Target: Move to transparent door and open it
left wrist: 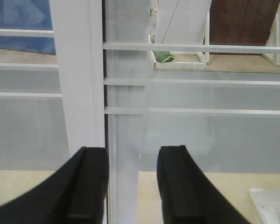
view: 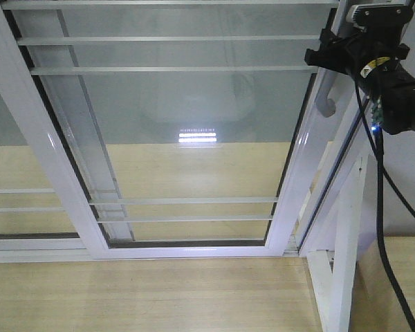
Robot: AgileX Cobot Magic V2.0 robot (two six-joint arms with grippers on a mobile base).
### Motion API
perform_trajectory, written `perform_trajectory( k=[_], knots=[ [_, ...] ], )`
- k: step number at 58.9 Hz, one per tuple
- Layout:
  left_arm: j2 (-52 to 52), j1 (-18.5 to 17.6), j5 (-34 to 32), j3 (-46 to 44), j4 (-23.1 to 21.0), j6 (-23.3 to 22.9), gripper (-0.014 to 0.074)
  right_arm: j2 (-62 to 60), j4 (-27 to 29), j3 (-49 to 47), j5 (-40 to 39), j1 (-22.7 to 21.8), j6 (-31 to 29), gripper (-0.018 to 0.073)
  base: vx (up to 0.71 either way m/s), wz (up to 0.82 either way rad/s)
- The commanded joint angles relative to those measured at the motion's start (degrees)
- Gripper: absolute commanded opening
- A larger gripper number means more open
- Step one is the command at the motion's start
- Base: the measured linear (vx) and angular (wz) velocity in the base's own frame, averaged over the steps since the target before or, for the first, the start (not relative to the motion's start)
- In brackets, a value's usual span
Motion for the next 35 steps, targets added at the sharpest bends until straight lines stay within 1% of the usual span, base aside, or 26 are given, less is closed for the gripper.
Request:
perform_trajectory(
  k=[1,11,26,35],
  knots=[
    [0.08,-0.25,-4.58,-1.87,-0.33,-0.42,0.0398,-3.10,-3.46,-1.54,-2.37,2.39,0.14,0.0344,0.00,0.00],
    [0.08,-0.25,-4.44,-1.87,-0.33,-0.42,0.0398,-3.10,-3.46,-1.54,-2.03,5.14,0.07,0.0344,0.00,0.00],
    [0.08,-0.25,-2.92,-1.87,-0.33,-0.42,0.0398,-3.10,-3.41,-1.54,-2.03,10.05,-1.78,0.0344,0.00,0.00],
    [0.08,-0.25,-2.92,-1.87,-0.33,-0.42,0.0398,-3.21,-3.36,-1.54,-2.03,11.87,-1.65,0.0344,0.00,0.00]
  ],
)
